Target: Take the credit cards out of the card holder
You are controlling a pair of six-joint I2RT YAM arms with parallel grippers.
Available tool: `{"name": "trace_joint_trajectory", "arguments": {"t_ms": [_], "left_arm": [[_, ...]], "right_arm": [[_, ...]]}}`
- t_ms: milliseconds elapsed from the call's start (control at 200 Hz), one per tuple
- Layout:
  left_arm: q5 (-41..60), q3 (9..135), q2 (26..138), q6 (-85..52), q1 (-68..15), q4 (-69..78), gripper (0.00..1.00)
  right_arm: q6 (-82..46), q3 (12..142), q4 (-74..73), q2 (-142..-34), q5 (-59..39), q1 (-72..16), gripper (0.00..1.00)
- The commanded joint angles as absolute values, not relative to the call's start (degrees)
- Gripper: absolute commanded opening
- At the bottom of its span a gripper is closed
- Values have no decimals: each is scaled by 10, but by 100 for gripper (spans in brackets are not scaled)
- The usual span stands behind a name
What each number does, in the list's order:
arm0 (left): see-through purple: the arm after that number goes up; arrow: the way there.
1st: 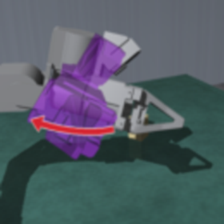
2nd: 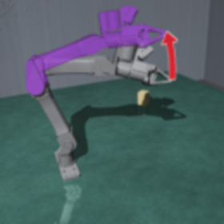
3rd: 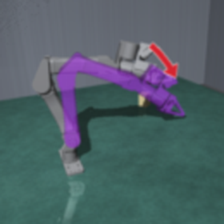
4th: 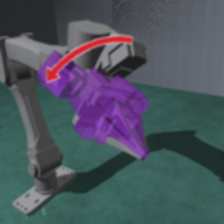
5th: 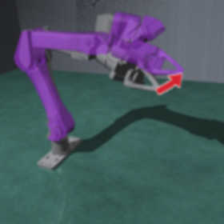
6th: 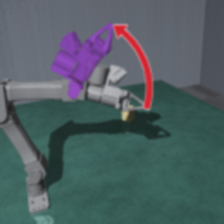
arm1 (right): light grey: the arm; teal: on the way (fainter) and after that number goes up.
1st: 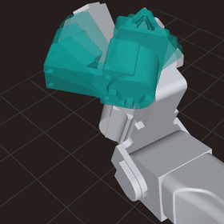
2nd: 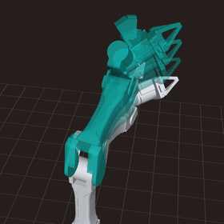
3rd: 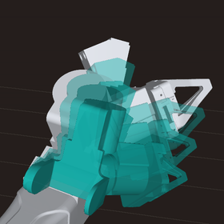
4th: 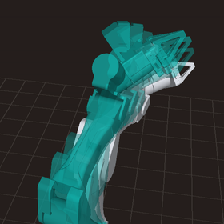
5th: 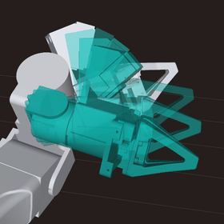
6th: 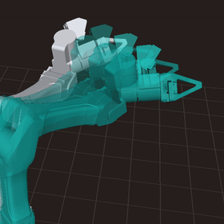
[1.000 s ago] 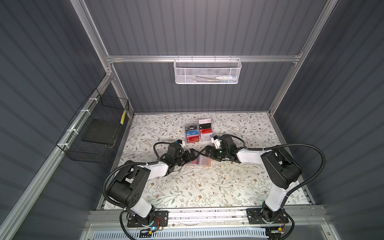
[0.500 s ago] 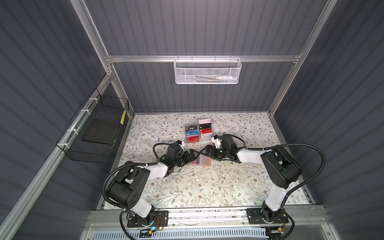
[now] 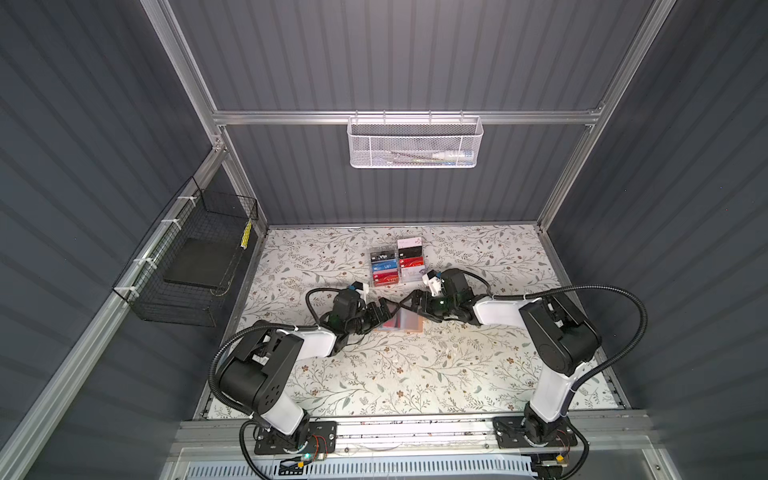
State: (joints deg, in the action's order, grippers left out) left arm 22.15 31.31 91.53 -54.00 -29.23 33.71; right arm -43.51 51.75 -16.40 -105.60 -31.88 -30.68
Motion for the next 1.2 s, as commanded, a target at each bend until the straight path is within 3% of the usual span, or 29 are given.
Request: {"name": "trace_joint_trajectory", "arguments": {"t_ms": [0,1191], "left_arm": [[236,299,927,-560,-292,366,100],[233,292,907,-595,-315,425,100]], "right_arm": [[-438,512,-163,-1073,-327,-306,99],[-474,496,-209,-1067,-365,-295,99]]}}
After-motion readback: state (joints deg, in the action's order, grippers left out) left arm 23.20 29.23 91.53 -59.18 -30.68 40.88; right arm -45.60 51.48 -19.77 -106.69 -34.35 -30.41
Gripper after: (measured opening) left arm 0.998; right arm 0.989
